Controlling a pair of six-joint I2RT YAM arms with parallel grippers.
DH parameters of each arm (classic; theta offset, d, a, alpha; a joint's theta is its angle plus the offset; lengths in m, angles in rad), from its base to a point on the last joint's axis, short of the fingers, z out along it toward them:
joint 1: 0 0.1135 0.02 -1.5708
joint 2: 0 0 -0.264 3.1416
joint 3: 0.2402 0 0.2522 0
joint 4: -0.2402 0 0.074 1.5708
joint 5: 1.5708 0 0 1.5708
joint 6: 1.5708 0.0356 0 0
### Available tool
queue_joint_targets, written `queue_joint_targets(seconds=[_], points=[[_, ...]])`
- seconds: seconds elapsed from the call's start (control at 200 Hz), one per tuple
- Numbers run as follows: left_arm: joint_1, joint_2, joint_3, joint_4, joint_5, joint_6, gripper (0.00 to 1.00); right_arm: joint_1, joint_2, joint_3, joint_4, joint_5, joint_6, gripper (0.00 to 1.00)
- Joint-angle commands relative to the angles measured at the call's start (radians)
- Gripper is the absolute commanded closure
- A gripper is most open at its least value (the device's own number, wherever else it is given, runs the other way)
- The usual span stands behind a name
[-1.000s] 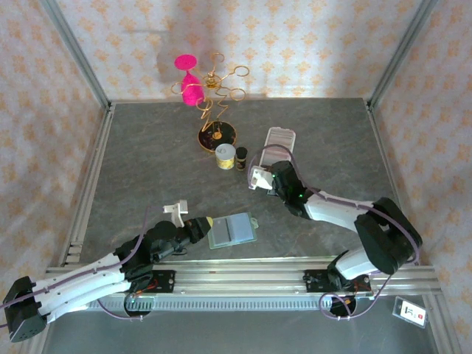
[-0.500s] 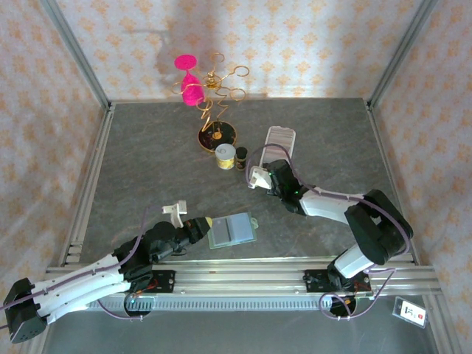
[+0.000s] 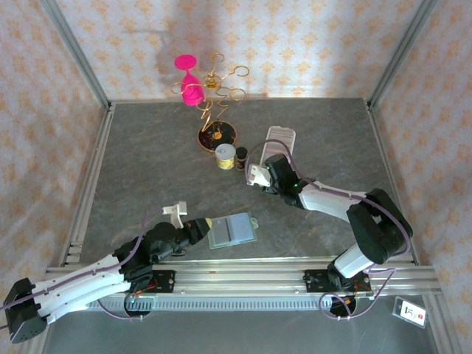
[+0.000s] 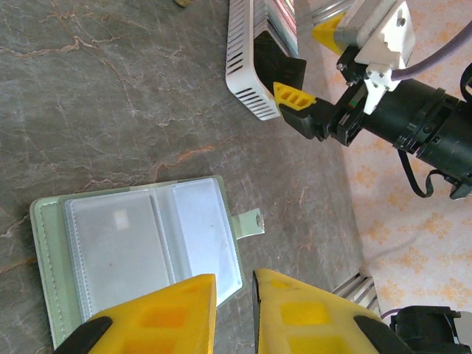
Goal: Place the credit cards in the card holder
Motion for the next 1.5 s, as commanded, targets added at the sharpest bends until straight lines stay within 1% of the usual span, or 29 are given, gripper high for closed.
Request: queue_joint_targets(seconds=[0.0,0.145,0.23,0.265,0.305,0.385,0.435,0.526,0.666,0.786,0.986,1.126,1.171,1.216,1.271,1.331,1.452,1.497], points=[[-0.008,-0.008,-0.015,-0.026,-0.023,-0.006,0.8,-0.034,-0.037,0.073,-0.094,-0.054,0.021,0.27],[-0.007,-0.008,-0.015,-0.028,-0.025,-0.003,0.8,-0.104,-0.025,0.184,-0.225,-0.126,0.019,0.27],[-0.008,-0.009,-0.016,-0.029,-0.028,-0.003,0.8,-0.137,0.008,0.237,-0.274,-0.134,0.043,0.17],[-0.008,-0.009,-0.016,-0.028,-0.028,-0.001,0.8,-0.15,0.023,0.261,-0.287,-0.141,0.073,0.15],[-0.008,-0.008,-0.015,-0.027,-0.029,0.0,0.79,-0.165,0.045,0.293,-0.311,-0.154,0.12,0.09],[-0.007,-0.007,-0.013,-0.028,-0.03,0.005,0.79,-0.183,0.096,0.366,-0.421,-0.221,0.178,0.04],[-0.008,-0.006,-0.011,-0.029,-0.031,0.007,0.79,-0.183,0.119,0.384,-0.453,-0.236,0.194,0.0],[-0.007,-0.004,-0.01,-0.032,-0.033,0.008,0.79,-0.184,0.144,0.386,-0.467,-0.236,0.212,0.0],[-0.008,-0.01,-0.011,-0.036,-0.03,0.009,0.8,-0.183,0.163,0.372,-0.494,-0.251,0.172,0.0],[-0.008,-0.017,-0.015,-0.04,-0.035,0.006,0.79,-0.182,0.162,0.366,-0.481,-0.23,0.149,0.0],[-0.008,-0.014,-0.018,-0.043,-0.04,0.002,0.8,-0.177,0.186,0.362,-0.471,-0.176,0.081,0.06],[-0.008,-0.007,-0.013,-0.056,-0.043,0.003,0.8,-0.174,0.206,0.361,-0.456,-0.156,0.067,0.1],[-0.007,-0.006,-0.013,-0.059,-0.043,0.002,0.8,-0.172,0.213,0.365,-0.458,-0.157,0.064,0.12],[-0.007,-0.007,-0.013,-0.056,-0.041,0.002,0.8,-0.17,0.218,0.368,-0.462,-0.156,0.057,0.17],[-0.007,-0.006,-0.015,-0.054,-0.042,0.0,0.8,-0.169,0.22,0.373,-0.462,-0.15,0.054,0.2],[-0.007,-0.003,-0.017,-0.05,-0.039,0.0,0.8,-0.167,0.223,0.381,-0.467,-0.144,0.049,0.27],[-0.007,0.008,-0.019,-0.042,-0.04,0.002,0.8,-0.168,0.222,0.384,-0.468,-0.135,0.04,0.29],[-0.008,0.014,-0.019,-0.036,-0.038,0.003,0.8,-0.165,0.221,0.387,-0.469,-0.137,0.037,0.33]])
